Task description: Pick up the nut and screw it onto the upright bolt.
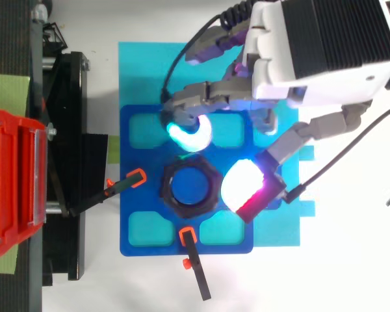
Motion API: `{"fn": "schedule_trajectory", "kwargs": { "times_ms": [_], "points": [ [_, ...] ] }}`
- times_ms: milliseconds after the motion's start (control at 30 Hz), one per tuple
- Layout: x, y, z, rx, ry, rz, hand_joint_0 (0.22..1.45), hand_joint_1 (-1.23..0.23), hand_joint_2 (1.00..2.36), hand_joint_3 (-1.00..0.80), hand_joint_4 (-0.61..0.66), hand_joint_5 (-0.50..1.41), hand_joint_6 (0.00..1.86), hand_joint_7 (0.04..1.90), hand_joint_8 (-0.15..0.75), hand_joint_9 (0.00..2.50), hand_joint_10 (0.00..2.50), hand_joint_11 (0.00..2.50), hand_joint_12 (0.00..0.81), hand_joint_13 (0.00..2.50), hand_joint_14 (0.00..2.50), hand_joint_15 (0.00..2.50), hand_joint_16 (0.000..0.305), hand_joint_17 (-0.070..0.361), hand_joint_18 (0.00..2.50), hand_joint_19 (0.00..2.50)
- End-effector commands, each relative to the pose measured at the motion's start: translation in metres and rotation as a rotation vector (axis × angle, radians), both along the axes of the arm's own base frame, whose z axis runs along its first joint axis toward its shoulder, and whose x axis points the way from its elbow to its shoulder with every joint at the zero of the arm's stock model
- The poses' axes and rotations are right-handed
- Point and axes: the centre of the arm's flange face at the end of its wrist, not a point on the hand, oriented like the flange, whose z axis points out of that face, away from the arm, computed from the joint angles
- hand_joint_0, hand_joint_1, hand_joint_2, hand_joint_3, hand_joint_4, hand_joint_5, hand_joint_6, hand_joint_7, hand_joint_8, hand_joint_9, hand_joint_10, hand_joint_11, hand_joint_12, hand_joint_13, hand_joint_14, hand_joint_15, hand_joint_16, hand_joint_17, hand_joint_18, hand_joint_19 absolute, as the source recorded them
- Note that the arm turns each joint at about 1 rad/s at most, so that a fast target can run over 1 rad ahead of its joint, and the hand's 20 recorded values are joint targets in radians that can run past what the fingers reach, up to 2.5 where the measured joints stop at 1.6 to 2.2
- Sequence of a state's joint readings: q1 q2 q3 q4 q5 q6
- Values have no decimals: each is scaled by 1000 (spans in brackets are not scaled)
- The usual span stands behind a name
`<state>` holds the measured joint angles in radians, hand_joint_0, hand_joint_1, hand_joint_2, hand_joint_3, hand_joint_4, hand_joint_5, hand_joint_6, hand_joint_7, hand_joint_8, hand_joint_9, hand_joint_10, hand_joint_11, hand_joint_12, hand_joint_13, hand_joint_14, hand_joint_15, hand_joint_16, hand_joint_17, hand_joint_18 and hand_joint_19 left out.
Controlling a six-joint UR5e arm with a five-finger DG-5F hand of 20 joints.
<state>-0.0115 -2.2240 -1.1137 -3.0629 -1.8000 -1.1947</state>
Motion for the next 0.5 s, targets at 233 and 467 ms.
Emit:
{"fn": "schedule_trajectory", "kwargs": {
  "times_ms": [233,467],
  "points": [
    [-11,-22,-2,-25,49,-24,550,-389,1000,-500,89,99,524,1318,156,2078,25,760,239,1571,12,372,12,26,986,248],
    [-12,-23,20,-24,9,-23,534,-342,1000,-500,-8,13,507,1187,253,1839,23,682,276,1418,12,344,18,41,833,229]
  ]
}}
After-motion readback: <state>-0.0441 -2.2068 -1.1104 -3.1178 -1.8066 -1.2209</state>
